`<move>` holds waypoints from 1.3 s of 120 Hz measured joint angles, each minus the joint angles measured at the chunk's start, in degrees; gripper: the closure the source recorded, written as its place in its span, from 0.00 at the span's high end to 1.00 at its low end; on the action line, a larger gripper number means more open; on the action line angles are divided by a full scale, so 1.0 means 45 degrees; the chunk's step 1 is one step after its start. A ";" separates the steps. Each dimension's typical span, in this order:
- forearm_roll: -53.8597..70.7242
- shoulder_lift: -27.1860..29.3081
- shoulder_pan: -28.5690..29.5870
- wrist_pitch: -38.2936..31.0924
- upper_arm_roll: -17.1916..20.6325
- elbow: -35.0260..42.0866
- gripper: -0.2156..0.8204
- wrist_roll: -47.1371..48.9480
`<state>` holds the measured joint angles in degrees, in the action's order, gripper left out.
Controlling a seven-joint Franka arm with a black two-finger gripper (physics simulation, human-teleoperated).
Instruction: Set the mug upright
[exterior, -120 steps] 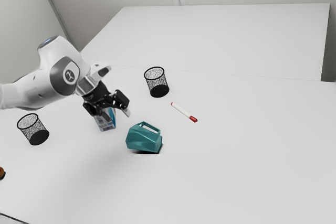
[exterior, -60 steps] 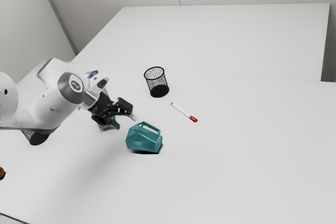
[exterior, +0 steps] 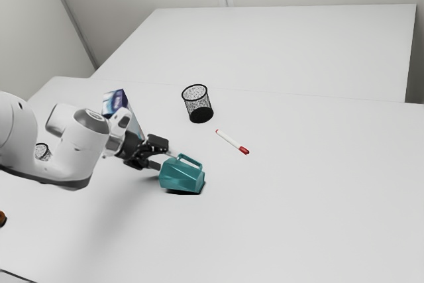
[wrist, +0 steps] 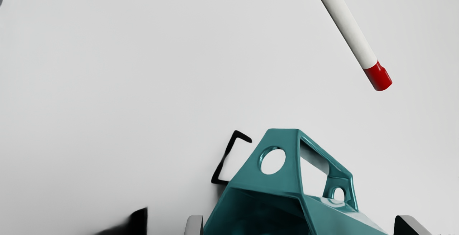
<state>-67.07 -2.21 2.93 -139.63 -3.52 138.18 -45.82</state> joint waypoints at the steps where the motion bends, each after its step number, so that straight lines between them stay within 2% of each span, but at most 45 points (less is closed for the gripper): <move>1: -0.0067 -0.0008 -0.0009 0.0004 0.0000 0.0000 0.76 -0.0084; 30: -0.0932 -0.0210 -0.0247 0.0631 0.0005 0.0000 0.76 -0.2032; 64: -0.1060 -0.0401 -0.0198 0.1790 0.0019 -0.0017 0.74 -0.3204; 72: -0.1067 -0.0405 -0.0213 0.1944 0.0020 -0.0018 0.70 -0.3407; 98: -0.1073 -0.0336 -0.0197 0.2203 0.0034 -0.0018 0.43 -0.3938; 124: -0.1069 -0.0090 -0.0290 0.2286 0.0061 -0.0018 0.24 -0.4310; 145: -0.1064 0.0180 -0.0552 0.2291 0.0056 -0.0004 0.12 -0.4510; 156: -0.1058 0.0434 -0.0647 0.2294 0.0060 0.0000 0.10 -0.4592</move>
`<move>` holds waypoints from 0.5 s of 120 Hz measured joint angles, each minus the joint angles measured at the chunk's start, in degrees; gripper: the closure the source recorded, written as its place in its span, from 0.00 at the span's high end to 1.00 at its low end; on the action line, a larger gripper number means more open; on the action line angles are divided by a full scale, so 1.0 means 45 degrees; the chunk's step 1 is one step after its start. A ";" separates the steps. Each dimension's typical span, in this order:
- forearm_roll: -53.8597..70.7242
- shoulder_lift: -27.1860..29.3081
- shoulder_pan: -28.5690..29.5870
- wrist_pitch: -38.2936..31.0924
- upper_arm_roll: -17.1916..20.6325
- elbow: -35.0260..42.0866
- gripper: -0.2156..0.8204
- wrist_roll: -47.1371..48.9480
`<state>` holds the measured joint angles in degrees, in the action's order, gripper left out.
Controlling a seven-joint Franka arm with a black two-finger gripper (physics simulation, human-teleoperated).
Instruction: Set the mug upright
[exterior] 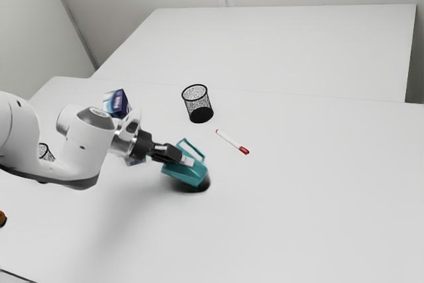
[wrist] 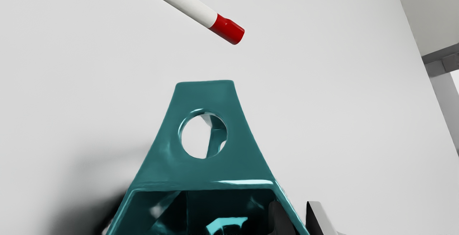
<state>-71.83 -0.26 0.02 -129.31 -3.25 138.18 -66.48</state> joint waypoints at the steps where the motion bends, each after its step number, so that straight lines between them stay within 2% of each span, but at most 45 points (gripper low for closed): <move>1: 0.0000 0.0028 -0.0005 0.0000 0.0003 0.0006 0.09 -0.0007; 31: 0.0462 0.0930 -0.0226 -0.0017 0.0011 0.0134 0.08 -0.0097; 60: 0.5303 0.1996 -0.0200 0.0422 0.0497 -0.0300 0.05 0.1451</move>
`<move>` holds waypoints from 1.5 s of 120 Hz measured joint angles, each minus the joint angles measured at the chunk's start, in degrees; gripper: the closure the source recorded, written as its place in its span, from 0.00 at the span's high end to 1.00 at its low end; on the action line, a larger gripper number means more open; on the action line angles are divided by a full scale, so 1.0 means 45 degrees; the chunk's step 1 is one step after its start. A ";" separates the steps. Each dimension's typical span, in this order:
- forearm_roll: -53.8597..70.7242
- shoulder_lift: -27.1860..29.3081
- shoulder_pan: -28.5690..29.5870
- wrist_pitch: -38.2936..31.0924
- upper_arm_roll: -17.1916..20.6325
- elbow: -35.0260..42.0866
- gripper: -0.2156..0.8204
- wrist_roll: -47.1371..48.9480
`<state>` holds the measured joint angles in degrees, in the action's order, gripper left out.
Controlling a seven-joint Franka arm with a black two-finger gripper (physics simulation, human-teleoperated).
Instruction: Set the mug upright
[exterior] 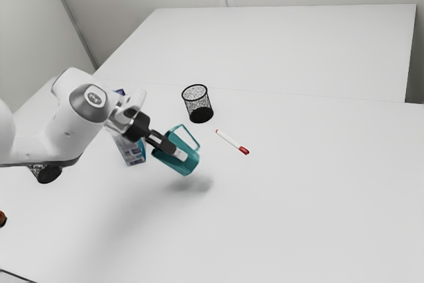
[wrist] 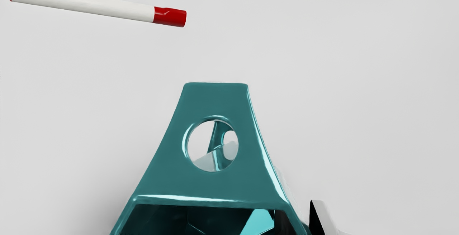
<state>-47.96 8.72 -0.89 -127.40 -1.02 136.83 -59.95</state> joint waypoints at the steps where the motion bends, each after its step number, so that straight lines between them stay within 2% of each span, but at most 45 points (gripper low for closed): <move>1: 0.0195 0.0024 0.0006 0.0032 0.0030 -0.0024 0.05 0.0090; 34: 0.5429 0.0215 0.0126 0.0869 0.0981 -0.0792 0.04 0.3437; 60: 0.8123 0.0055 0.0174 0.0980 0.1397 -0.0946 0.04 0.6070; 88: 0.9792 -0.0690 0.0145 0.0379 0.1791 -0.1337 0.04 0.8443; 130: 1.1651 -0.1740 -0.0064 -0.0813 0.1935 -0.1475 0.04 1.1284; 180: 1.2140 -0.2670 0.0002 -0.1340 0.1942 -0.1476 0.04 1.3451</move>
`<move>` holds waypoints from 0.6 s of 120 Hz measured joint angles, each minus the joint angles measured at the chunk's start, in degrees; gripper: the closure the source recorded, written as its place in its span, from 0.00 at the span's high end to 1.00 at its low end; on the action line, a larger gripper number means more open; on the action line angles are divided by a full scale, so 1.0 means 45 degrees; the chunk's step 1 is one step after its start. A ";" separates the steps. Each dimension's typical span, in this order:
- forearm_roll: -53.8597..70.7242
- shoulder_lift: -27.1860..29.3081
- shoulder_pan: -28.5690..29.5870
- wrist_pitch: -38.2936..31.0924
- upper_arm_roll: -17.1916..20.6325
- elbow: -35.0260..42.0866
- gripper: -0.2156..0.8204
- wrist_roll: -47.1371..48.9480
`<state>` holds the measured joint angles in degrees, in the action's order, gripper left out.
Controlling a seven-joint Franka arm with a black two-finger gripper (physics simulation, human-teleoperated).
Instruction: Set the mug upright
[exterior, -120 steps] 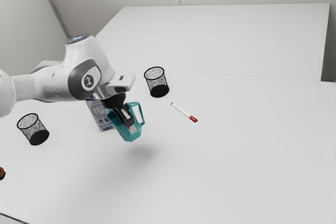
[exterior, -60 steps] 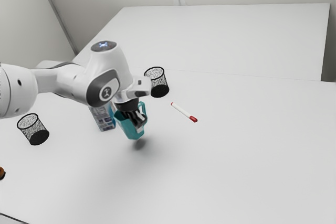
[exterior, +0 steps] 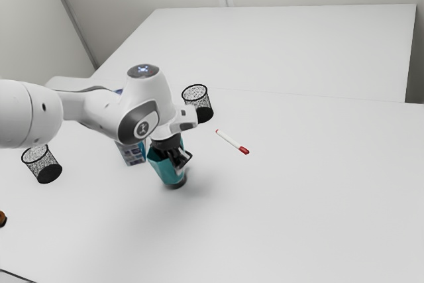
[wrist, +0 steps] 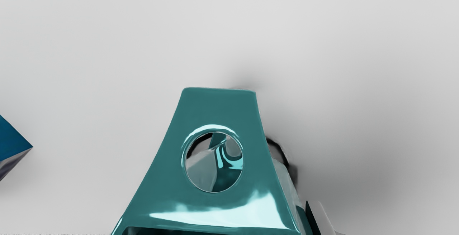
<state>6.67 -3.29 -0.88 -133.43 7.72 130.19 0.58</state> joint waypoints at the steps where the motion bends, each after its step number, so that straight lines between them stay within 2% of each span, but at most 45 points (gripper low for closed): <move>1: 0.0002 -0.0015 0.0009 -0.0003 0.0000 0.0000 0.04 0.0030; 41: 0.0015 -0.0286 0.0091 -0.0059 0.0001 0.0011 0.04 0.0951; 52: -0.0058 -0.0233 0.0036 -0.0058 0.0001 0.0018 0.13 0.1056; 72: -0.0140 0.0051 -0.0006 -0.0052 0.0003 0.0038 0.40 0.1162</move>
<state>6.04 -3.06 -0.91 -133.67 7.73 130.36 5.80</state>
